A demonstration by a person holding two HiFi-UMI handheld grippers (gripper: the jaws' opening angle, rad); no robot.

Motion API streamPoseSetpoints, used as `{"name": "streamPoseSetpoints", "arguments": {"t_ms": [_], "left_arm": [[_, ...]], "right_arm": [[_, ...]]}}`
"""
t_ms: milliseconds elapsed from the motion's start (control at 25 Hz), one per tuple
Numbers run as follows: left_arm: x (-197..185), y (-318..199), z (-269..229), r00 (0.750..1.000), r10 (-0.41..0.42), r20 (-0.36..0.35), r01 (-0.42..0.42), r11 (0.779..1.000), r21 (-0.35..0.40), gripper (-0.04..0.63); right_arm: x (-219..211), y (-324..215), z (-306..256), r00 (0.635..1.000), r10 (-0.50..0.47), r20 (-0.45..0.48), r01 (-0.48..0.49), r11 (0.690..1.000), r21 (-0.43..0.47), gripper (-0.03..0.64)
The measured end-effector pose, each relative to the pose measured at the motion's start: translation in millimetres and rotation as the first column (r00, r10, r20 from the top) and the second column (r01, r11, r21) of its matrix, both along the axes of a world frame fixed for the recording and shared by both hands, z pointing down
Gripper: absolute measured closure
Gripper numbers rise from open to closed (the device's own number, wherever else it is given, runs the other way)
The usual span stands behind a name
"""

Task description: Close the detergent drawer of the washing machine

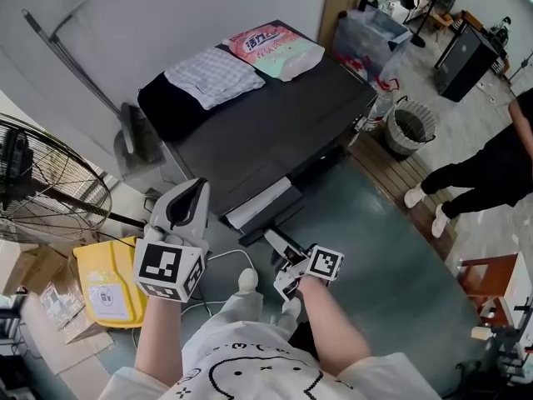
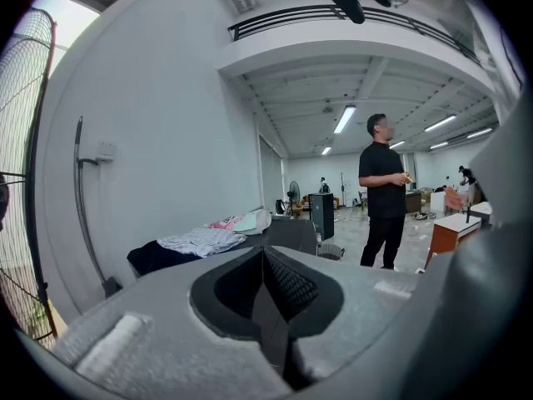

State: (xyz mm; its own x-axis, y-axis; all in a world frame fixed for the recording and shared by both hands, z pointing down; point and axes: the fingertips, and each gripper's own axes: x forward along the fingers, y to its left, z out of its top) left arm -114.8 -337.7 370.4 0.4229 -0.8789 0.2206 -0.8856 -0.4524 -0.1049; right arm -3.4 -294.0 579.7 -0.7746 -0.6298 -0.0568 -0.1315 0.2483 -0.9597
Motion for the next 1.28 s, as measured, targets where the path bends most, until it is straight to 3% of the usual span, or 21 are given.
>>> {"name": "streamPoseSetpoints", "arguments": {"t_ms": [720, 1280], "left_arm": [[-11.4, -11.4, 9.2, 0.999, 0.036, -0.025, -0.036, 0.999, -0.021, 0.577], [-15.3, -19.1, 6.2, 0.999, 0.035, -0.026, -0.036, 0.999, -0.011, 0.577]], "right_arm": [[-11.2, -11.1, -1.7, 0.998, 0.062, 0.005, -0.062, 0.998, -0.023, 0.351], [-24.7, -25.5, -1.8, 1.0, 0.02, -0.018, -0.021, 0.999, -0.036, 0.351]]}}
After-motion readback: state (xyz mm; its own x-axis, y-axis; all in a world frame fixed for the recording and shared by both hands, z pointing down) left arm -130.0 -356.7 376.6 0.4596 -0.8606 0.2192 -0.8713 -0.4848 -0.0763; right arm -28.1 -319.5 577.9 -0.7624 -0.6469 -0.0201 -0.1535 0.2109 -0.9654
